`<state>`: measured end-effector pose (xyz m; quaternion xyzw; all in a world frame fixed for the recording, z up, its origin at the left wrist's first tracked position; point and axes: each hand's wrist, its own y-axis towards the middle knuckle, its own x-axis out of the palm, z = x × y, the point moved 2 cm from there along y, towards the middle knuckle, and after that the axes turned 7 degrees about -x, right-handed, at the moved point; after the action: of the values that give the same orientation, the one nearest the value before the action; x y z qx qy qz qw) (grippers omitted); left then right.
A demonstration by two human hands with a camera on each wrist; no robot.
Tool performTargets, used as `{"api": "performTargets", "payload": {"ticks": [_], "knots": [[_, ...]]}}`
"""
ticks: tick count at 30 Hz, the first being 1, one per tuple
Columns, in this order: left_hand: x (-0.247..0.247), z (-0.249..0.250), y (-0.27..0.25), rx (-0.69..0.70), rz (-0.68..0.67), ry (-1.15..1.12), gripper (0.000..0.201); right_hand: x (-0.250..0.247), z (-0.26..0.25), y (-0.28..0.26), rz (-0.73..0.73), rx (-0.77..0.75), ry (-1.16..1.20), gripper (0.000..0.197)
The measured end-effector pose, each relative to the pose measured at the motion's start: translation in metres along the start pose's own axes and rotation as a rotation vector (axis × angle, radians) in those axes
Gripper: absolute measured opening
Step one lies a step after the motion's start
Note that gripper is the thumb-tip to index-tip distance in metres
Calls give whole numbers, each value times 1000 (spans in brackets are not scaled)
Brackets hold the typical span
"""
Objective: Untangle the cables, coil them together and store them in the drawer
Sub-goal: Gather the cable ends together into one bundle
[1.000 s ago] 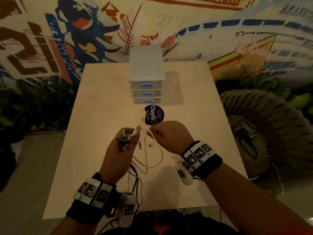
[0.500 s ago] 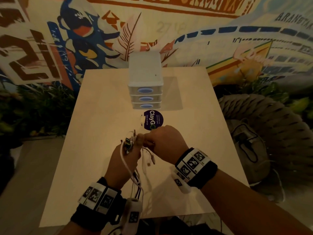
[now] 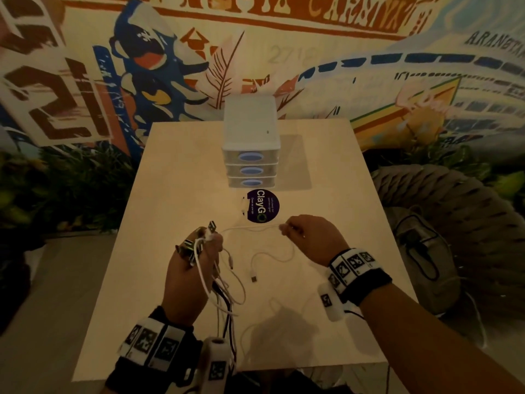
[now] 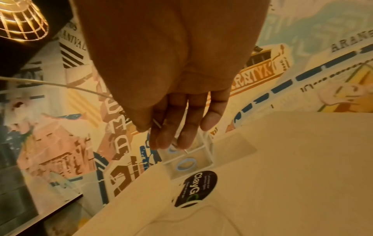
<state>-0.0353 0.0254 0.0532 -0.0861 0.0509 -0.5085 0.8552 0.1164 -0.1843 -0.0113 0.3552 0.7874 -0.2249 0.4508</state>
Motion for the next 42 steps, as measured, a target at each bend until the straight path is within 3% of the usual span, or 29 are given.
{"api": "performTargets", "payload": {"ticks": [8, 10, 12, 16, 18, 21, 24, 27, 29, 30, 32, 34, 38, 42], "knots": [[4, 1, -4, -24, -14, -38, 25, -23, 28, -37, 116, 61, 84, 39], [8, 2, -3, -45, -30, -103, 42, -24, 35, -61, 120, 67, 97, 39], [9, 1, -1, -78, -4, -187, 47, -19, 42, -93, -39, 57, 93, 36], [13, 6, -1, -80, 7, -240, 32, 13, 50, -173, -661, 54, 114, 17], [14, 7, -2, -101, 23, -252, 22, 33, 51, -202, -804, 120, 165, 21], [18, 3, -5, -95, 13, -194, 19, 66, 52, -228, -866, 204, 257, 31], [27, 2, -9, -146, 9, -265, 13, 87, 48, -243, -851, 141, 276, 33], [35, 1, -20, -173, -14, -235, 15, 62, 41, -227, -737, 40, 210, 21], [40, -1, -27, -234, -40, -293, 12, 26, 21, -194, -521, -24, 177, 14], [43, -1, -29, -223, -64, -268, 8, 5, 6, -178, -395, -67, 191, 22], [47, -3, -32, -121, -105, -59, 24, -40, -33, -149, -154, -189, 254, 38], [52, -1, -36, -27, -115, 157, 26, -75, -74, -128, -49, -338, 370, 43], [54, 1, -40, 16, -228, 155, 21, -87, -124, -101, -140, -502, 407, 26], [48, -2, -37, -12, -185, 261, 30, -80, -117, -93, -306, -384, 503, 24]]}}
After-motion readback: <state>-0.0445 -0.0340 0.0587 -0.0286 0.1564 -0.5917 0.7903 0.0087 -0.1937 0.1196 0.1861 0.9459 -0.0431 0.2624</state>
